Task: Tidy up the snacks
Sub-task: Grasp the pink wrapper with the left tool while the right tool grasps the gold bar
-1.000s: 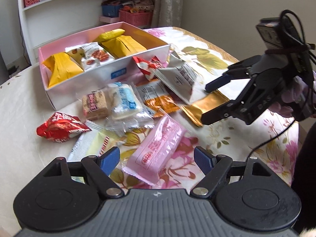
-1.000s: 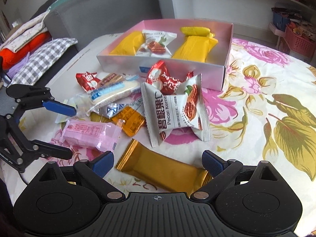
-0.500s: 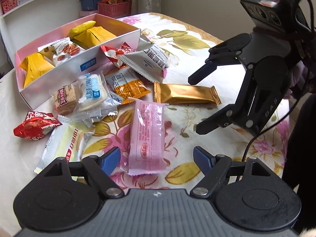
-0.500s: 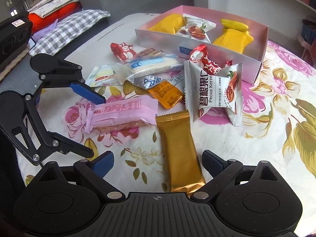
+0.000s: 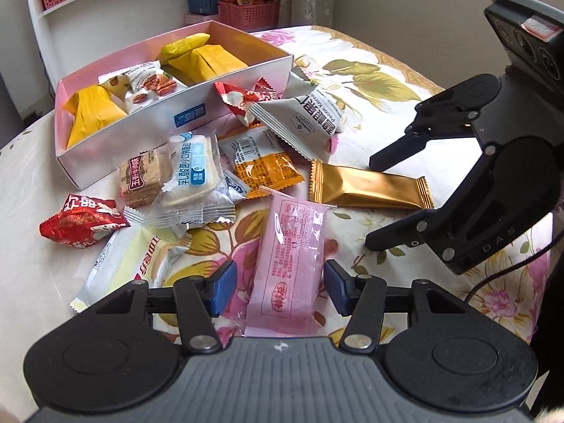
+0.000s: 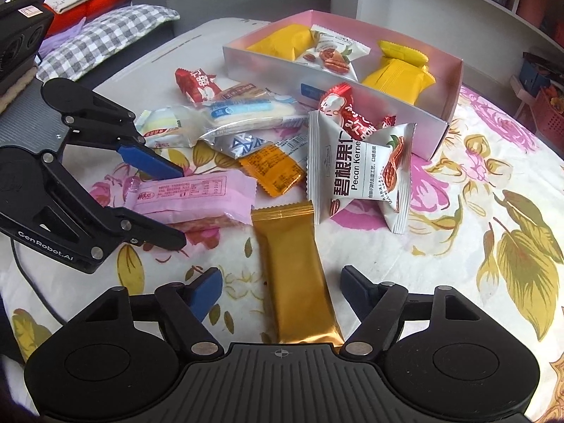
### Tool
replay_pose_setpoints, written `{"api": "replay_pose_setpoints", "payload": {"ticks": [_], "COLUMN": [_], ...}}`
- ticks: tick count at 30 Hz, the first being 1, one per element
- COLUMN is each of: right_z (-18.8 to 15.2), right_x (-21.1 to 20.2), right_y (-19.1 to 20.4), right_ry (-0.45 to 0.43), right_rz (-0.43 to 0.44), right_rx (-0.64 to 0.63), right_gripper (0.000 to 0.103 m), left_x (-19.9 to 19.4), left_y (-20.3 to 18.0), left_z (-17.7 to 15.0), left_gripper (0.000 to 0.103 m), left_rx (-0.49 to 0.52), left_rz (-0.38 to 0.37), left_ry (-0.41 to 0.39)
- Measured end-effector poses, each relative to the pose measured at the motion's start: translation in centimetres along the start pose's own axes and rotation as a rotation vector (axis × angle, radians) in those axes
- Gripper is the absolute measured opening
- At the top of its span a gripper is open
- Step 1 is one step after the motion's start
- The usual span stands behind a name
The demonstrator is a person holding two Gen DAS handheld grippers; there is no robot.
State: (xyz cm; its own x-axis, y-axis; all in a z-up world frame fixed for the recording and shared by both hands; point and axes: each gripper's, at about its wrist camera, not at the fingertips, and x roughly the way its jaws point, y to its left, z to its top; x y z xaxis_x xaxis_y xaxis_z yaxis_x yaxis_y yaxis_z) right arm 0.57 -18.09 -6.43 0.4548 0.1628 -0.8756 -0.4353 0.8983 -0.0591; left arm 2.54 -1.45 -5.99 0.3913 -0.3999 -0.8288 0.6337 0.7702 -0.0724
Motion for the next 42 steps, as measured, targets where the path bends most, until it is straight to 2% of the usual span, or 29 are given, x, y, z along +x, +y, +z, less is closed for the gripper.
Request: {"api": "replay_pose_setpoints", "payload": {"ticks": [7, 11, 15, 20, 27, 42], "right_z": [0.1, 0.3, 0.6, 0.8, 0.9, 1.8], "right_x": [-0.1, -0.2, -0.2, -0.2, -0.9, -3.9], "right_y": [0.2, 0.4, 0.6, 0.2, 0.2, -0.5], "right_ry": [0.02, 0.019, 0.017, 0.019, 0.008, -0.091], "right_rz": [-0.025, -0.045, -0.056, -0.07, -0.078, -0.064], "right_rx": [0.05, 0.083, 0.106, 0.144, 0.149, 0.203], "right_gripper": [0.067, 0.053, 0.037, 0.027, 0.027, 0.027], "left_x": [0.0, 0.0, -0.1, -0.5, -1.5, -3.8], "left_y": [0.0, -0.1, 0.0, 0.0, -0.2, -0.5], "left_z": [0.3, 0.5, 0.5, 0.5, 0.7, 1.6], "left_gripper": [0.041, 0.037, 0.033, 0.03, 0.029, 0.029], "left_rx": [-0.087, -0.123, -0.161, -0.175, -0.168, -0.18], "left_rz": [0.044, 0.072, 0.066, 0.049, 0.043, 0.013], "left_ry": [0.013, 0.021, 0.026, 0.017, -0.013, -0.095]}}
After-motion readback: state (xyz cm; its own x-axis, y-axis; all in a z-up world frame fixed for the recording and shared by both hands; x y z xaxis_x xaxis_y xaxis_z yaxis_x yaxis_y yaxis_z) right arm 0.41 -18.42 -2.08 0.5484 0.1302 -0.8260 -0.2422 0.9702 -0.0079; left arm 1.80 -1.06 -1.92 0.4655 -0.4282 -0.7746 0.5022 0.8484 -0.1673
